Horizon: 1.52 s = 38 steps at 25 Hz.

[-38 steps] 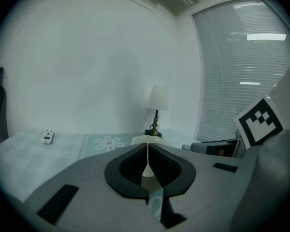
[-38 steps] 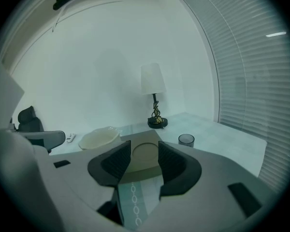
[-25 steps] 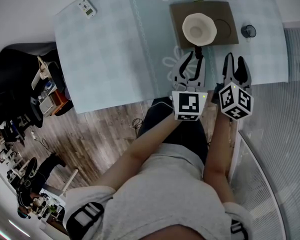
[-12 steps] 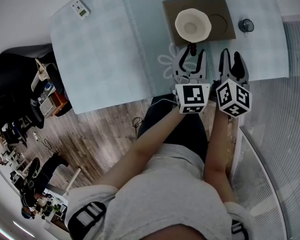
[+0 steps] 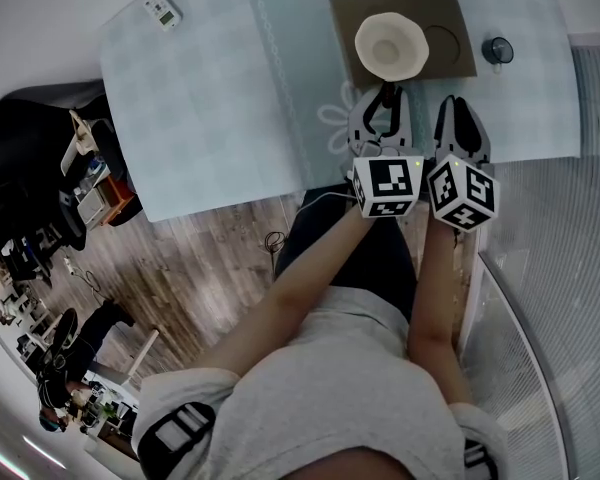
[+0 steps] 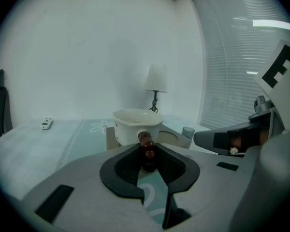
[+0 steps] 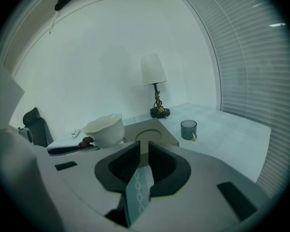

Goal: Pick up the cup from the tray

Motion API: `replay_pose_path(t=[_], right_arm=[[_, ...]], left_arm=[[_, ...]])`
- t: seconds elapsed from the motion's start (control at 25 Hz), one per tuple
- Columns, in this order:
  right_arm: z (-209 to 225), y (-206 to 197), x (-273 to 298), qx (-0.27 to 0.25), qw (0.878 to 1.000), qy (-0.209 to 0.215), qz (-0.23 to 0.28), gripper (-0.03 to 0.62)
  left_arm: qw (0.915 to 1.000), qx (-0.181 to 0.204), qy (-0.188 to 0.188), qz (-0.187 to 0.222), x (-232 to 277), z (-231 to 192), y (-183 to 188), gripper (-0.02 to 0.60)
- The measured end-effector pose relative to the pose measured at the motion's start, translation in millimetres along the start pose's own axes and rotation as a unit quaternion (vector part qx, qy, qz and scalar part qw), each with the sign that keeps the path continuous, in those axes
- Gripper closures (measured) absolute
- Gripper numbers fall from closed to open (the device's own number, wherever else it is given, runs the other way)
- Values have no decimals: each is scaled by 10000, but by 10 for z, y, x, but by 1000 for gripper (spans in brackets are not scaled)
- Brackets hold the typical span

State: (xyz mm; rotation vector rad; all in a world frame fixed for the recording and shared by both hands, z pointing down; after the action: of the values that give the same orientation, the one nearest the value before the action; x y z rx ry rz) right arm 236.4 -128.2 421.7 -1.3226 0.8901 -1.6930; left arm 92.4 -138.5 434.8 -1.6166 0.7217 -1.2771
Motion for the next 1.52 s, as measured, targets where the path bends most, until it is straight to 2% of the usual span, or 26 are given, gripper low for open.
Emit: replay_pose_path(t=[0.12,0.36,0.48,0.64,0.8,1.04,1.28,1.52], right_arm=[[-45,-13,26,-68,9999,76,-16,563],[-160,-27,63,-122,9997,196,-54,566],[-211,-36,83,-126,9996,219,-89,565],[-231,-61,120,-149,9995,231,-134,566],[-212,-79,153,-151,9995,218,-169,566],[-165,-81,177,-134,9996,180,-176,566],[-149,-120,164,-104,9996,171,-223,566],[-134,-115,175,-70,9995,210,-210,566]], left_arm=[[10000,3,-16,35,0,-41,-13,508],[9998,104,-107,121,-10,-208,-6,515],[9993,207,-113,303,-14,-302,12,515],[9988,35,-181,451,36,-337,-2,511],[9983,112,-242,521,84,-343,15,508],[9983,365,-221,402,92,-350,-5,540],[9966,522,-508,384,83,-462,52,543],[9965,403,-604,408,91,-558,133,545]])
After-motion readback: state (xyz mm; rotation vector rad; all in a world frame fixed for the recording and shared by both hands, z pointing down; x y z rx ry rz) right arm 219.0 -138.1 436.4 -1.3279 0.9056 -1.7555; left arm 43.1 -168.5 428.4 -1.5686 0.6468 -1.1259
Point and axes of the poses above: the fingertips, and each gripper's own axes: x forward along the fingers, z to its right, y out of its top, the point moved 9 cm from there along -x, backward along the fingers, and after that the axes turned 2 degrees about y, right-handed, at the moved point
